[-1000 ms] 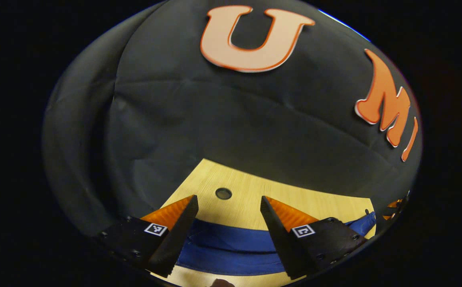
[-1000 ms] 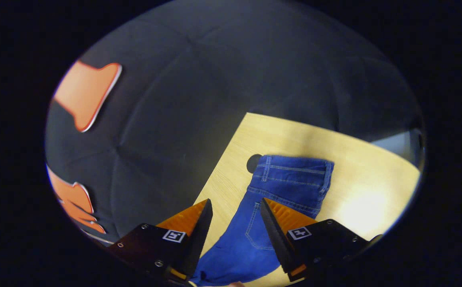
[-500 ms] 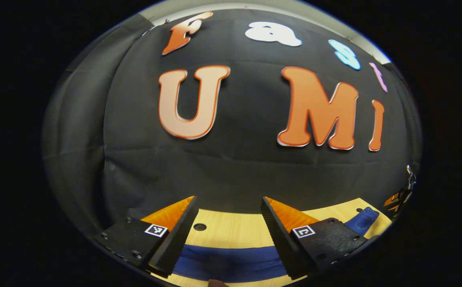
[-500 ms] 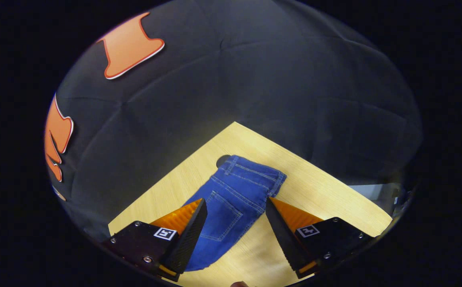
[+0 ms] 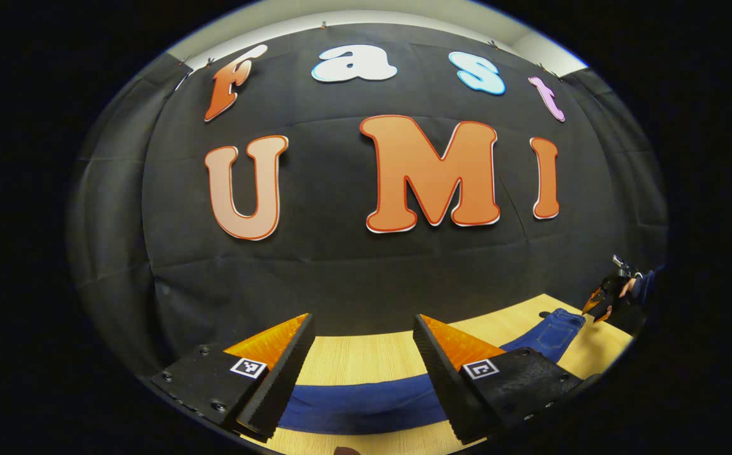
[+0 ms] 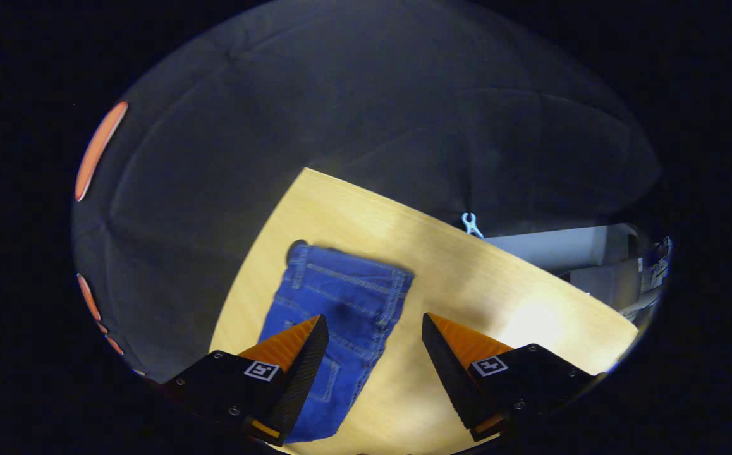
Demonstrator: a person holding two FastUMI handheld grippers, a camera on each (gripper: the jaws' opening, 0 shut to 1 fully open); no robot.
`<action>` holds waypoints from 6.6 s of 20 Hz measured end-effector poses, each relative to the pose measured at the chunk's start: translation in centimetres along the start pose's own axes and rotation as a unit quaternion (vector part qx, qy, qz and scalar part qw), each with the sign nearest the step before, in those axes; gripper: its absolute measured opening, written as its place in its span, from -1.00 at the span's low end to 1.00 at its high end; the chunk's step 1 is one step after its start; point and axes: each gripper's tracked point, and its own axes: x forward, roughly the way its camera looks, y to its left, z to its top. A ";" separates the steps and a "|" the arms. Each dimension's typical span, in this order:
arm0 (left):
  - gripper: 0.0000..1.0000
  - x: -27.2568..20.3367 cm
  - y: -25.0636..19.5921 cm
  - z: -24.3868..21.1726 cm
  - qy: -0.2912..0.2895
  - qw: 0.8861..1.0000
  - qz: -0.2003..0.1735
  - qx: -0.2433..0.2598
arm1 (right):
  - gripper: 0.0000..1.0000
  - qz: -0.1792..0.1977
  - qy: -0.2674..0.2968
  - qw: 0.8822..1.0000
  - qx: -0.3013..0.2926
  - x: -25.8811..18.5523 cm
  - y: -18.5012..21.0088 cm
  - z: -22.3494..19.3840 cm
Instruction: Grasp the waist and the cuffs of the jeans and fold them to make the two legs overlap; first hold the waist and fold one-third of the jeans toward the cuffs, then hold the cuffs and fold the remaining one-third in the same direction to finish folding.
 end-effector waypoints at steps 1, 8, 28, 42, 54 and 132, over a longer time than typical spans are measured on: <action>0.94 -0.1 -0.2 -0.1 0.006 1.000 0.000 0.002 | 0.89 -0.006 0.004 1.000 0.002 0.0 0.0 0.2; 0.94 -1.5 -0.5 -1.3 0.049 0.999 0.002 0.015 | 0.89 -0.032 0.059 0.998 0.001 1.3 0.0 -0.3; 0.96 -2.4 -0.9 -3.5 0.075 0.997 0.006 -0.020 | -0.67 0.008 0.003 1.000 -0.018 -2.5 0.2 0.2; 0.96 -2.8 -1.2 -3.9 0.082 0.995 -0.005 -0.053 | -0.96 0.055 -0.062 0.991 -0.110 -4.5 2.4 -0.7; 0.96 -3.1 -0.1 -4.1 0.077 0.994 0.008 -0.077 | -0.97 0.149 -0.092 0.925 -0.338 -6.8 8.2 -2.9; 0.92 -5.0 -4.6 -14.9 0.347 0.743 0.170 -0.547 | 0.80 0.179 -0.194 0.884 -0.386 -22.3 -0.7 25.2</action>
